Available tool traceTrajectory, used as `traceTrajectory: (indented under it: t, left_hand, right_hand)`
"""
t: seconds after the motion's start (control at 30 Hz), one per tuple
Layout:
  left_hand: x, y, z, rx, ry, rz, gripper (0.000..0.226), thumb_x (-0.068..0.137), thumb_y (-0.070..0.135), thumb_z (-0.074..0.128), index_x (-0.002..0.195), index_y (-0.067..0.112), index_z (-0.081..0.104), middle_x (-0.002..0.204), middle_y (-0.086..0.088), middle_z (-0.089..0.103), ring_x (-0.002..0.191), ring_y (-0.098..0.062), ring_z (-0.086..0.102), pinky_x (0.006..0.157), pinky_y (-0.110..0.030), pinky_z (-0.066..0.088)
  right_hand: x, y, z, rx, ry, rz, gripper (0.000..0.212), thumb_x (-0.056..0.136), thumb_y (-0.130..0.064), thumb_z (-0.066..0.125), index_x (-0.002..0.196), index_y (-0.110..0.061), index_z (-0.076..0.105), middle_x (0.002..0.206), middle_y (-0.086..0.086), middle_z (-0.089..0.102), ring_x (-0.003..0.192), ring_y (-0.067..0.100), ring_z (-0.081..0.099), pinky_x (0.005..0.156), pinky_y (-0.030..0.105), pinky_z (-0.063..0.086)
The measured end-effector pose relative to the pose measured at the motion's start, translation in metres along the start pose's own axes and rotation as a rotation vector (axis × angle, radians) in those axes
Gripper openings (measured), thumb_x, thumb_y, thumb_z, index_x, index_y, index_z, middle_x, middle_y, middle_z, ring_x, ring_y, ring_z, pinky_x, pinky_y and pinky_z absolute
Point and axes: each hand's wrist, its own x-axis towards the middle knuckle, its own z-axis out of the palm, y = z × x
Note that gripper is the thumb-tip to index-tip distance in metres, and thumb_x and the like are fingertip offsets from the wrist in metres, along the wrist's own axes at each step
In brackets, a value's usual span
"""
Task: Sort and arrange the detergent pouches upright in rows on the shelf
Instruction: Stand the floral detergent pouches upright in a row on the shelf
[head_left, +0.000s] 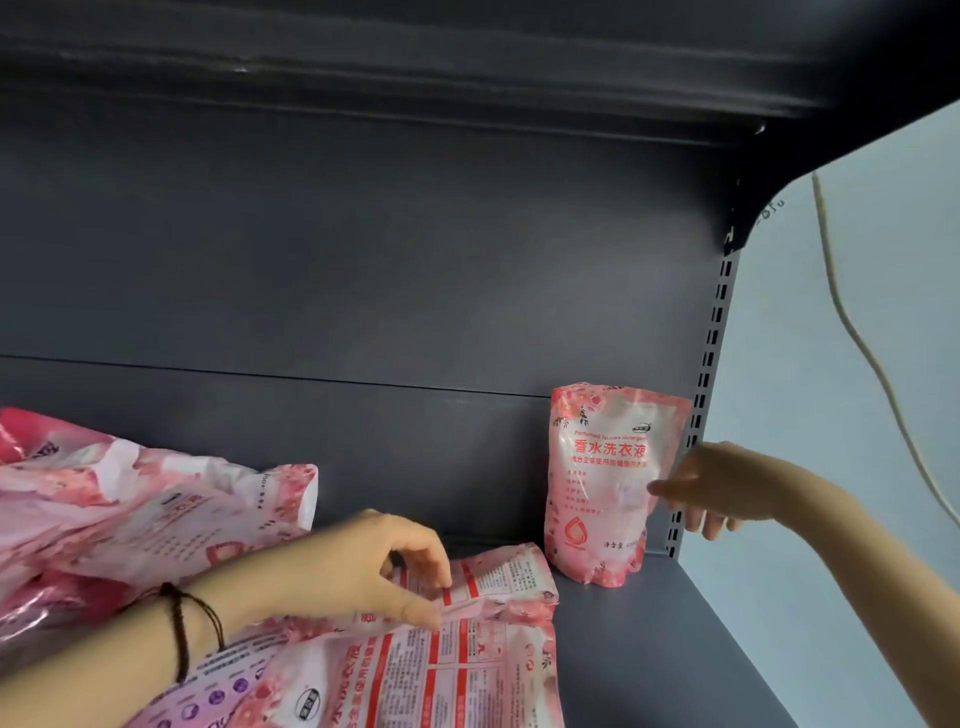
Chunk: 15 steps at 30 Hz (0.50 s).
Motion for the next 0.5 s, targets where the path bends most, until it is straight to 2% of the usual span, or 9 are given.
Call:
traceTrajectory:
  t: [0.07,0.13,0.23,0.37,0.43,0.5]
  left_hand:
    - [-0.020,-0.012,0.014,0.091,0.073,-0.030,0.036,0.070,0.065,0.067,0.101,0.049,0.060,0.103,0.035,0.055,0.098,0.014,0.049,0.081,-0.007,0.040]
    - [-0.031,-0.018,0.022,0.136,0.158,-0.022,0.029,0.075,0.056,0.067,0.101,0.044,0.062,0.102,0.031,0.055,0.099,0.015,0.047,0.083,-0.005,0.036]
    - [-0.042,-0.019,0.021,0.288,0.240,0.021,0.016,0.080,0.043,0.061,0.095,0.037,0.064,0.092,0.026,0.055,0.091,0.011,0.048,0.076,-0.006,0.037]
    - [-0.055,-0.022,0.012,0.488,0.311,0.072,0.015,0.084,0.045,0.055,0.087,0.032,0.063,0.078,0.021,0.054,0.075,0.008,0.045,0.069,0.000,0.025]
    - [-0.058,-0.022,0.007,0.514,0.322,0.095,0.018,0.085,0.050,0.055,0.085,0.034,0.063,0.070,0.023,0.048,0.071,0.008,0.043,0.074,0.000,0.022]
    - [-0.056,-0.022,0.005,0.529,0.342,0.119,0.021,0.086,0.050,0.054,0.085,0.033,0.066,0.069,0.022,0.050,0.072,0.005,0.044,0.082,-0.006,0.026]
  right_hand:
    - [-0.012,-0.029,0.001,0.056,0.055,-0.141,0.029,0.096,-0.043,0.050,0.077,-0.027,0.063,0.071,-0.009,0.071,0.060,0.003,0.069,0.055,0.016,0.049]
    - [-0.023,-0.063,0.007,0.050,0.077,-0.286,0.025,0.093,-0.049,0.052,0.083,-0.031,0.067,0.076,-0.015,0.071,0.065,-0.002,0.067,0.065,0.016,0.051]
    - [-0.039,-0.110,0.025,-0.074,0.047,-0.514,0.027,0.088,-0.053,0.054,0.095,-0.032,0.070,0.089,-0.018,0.072,0.077,-0.005,0.065,0.074,0.015,0.052]
    - [-0.052,-0.150,0.049,-0.381,0.104,-0.692,0.031,0.087,-0.057,0.053,0.101,-0.032,0.066,0.101,-0.016,0.070,0.086,0.005,0.064,0.077,0.029,0.053]
    - [-0.053,-0.166,0.059,-0.493,0.163,-0.740,0.040,0.086,-0.061,0.053,0.108,-0.030,0.065,0.105,-0.011,0.070,0.092,0.014,0.065,0.075,0.030,0.051]
    - [-0.051,-0.178,0.069,-0.545,0.187,-0.761,0.051,0.084,-0.065,0.053,0.115,-0.026,0.063,0.108,-0.006,0.069,0.095,0.020,0.066,0.078,0.034,0.053]
